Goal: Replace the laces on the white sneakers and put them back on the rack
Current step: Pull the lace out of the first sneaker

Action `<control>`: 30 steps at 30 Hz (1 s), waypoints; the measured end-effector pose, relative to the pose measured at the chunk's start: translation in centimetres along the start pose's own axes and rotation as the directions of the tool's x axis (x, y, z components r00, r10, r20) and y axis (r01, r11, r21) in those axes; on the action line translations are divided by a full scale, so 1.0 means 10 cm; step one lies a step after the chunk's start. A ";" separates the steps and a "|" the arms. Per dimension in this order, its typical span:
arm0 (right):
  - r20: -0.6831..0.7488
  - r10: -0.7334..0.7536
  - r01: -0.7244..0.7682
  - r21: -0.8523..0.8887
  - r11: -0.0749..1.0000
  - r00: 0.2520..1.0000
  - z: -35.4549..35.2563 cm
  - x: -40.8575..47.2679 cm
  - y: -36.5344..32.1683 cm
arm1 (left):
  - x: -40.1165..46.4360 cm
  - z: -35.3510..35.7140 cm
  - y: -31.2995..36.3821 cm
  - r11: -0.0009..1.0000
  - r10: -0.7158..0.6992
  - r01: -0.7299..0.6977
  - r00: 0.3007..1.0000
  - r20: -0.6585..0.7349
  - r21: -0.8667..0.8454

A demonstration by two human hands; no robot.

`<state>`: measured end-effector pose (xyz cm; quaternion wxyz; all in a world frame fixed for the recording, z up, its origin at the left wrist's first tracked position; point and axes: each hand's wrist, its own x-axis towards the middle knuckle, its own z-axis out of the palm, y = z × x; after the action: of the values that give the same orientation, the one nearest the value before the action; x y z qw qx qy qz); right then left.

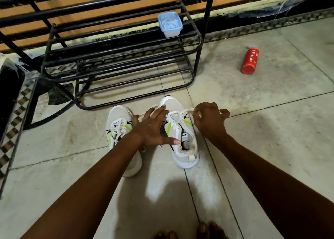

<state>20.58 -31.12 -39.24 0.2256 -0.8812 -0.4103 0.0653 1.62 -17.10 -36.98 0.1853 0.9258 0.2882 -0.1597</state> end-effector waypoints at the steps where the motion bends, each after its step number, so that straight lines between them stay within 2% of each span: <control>1: -0.019 0.001 -0.002 -0.013 1.000 1.000 0.00 -0.04 0.01 | 0.02 0.00 -0.01 1.000 0.004 -0.004 1.000 -0.022 -0.010; 4: -0.051 -0.043 0.048 0.095 0.994 0.998 -0.01 -0.14 -0.06 | 0.07 0.03 -0.03 0.996 0.030 -0.044 0.984 -0.178 -0.074; 6: -0.061 -0.140 0.151 0.236 0.960 0.988 0.02 -0.23 -0.13 | 0.10 0.06 -0.05 0.988 0.044 -0.087 0.950 -0.310 -0.126; 8: -0.084 -0.249 0.263 0.299 0.917 0.965 0.10 -0.32 -0.15 | 0.10 0.07 -0.05 0.984 0.051 -0.113 0.918 -0.393 -0.136; 15: 0.008 -0.309 0.292 0.302 0.907 0.951 0.18 -0.38 -0.07 | 0.13 0.08 0.05 0.998 0.057 -0.066 0.906 -0.419 -0.008; 18: 0.032 -0.309 0.283 0.318 0.905 0.951 0.19 -0.40 -0.06 | 0.16 0.06 0.06 0.999 0.026 -0.036 0.892 -0.451 -0.015; 22: 0.017 -0.278 0.259 0.305 0.916 0.961 0.27 -0.42 -0.12 | 0.13 0.03 0.20 0.999 -0.001 0.027 0.849 -0.529 0.043; 27: 0.008 -0.229 0.215 0.310 0.926 0.973 0.32 -0.44 -0.17 | 0.09 -0.02 0.29 0.999 -0.032 0.028 0.829 -0.558 -0.016; 30: 0.057 -0.228 0.205 0.266 0.942 0.972 0.36 -0.45 -0.20 | 0.05 -0.09 0.29 0.999 -0.042 0.017 0.786 -0.617 -0.046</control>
<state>15.21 -32.16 -41.85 0.3263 -0.7899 -0.5022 0.1314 3.93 -18.73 -35.67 0.0959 0.9188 0.3504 0.1542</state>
